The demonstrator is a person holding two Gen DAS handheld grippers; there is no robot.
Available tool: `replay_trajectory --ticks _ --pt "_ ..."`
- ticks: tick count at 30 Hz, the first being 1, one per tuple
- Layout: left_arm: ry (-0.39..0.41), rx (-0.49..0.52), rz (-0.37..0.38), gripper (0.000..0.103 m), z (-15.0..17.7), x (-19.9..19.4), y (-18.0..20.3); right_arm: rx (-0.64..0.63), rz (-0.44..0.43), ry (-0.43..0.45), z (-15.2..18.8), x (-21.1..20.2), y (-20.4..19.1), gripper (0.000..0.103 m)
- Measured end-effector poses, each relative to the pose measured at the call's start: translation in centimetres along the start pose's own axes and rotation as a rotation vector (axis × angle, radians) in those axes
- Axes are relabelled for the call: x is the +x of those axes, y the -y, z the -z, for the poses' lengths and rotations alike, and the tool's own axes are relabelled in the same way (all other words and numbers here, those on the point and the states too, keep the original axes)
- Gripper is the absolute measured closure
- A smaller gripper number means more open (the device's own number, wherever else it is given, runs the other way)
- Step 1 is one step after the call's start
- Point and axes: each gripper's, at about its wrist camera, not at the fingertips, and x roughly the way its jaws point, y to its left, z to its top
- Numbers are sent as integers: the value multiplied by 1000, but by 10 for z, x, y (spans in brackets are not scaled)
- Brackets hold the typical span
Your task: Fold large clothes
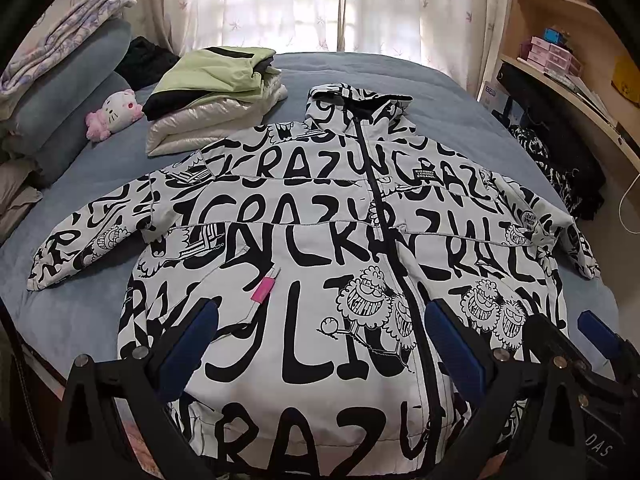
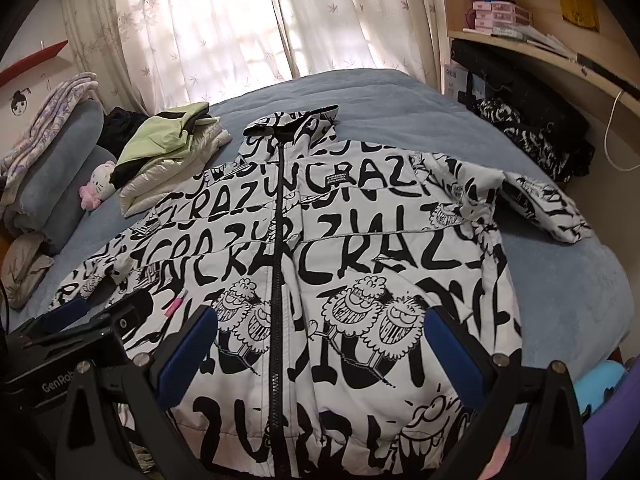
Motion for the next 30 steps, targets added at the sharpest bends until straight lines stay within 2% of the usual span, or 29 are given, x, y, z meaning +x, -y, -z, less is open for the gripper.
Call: replay_trajectory --ticks 5,30 --pt "1 1 -2 1 -1 0 0 3 -21 -2 1 -1 2 0" --pt "14 23 -20 1 -6 -8 4 38 -15 5 3 -7 9 0"
